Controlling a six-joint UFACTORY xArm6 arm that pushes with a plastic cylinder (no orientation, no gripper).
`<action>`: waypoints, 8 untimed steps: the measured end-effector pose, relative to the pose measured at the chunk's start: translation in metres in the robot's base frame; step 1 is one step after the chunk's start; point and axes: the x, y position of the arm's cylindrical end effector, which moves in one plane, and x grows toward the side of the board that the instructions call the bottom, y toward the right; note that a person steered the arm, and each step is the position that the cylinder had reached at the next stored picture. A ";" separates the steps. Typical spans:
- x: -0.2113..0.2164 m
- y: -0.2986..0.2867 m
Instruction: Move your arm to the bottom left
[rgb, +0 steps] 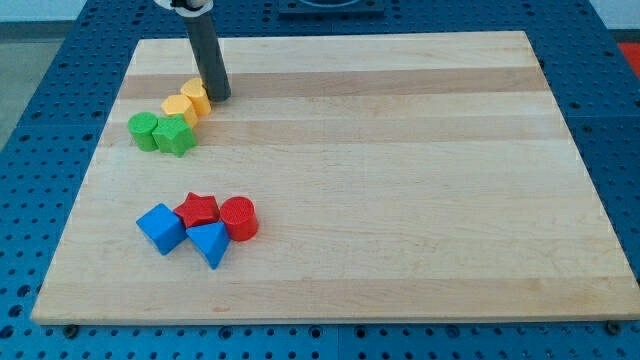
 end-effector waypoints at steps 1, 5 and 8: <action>0.008 0.032; 0.085 0.046; 0.133 0.002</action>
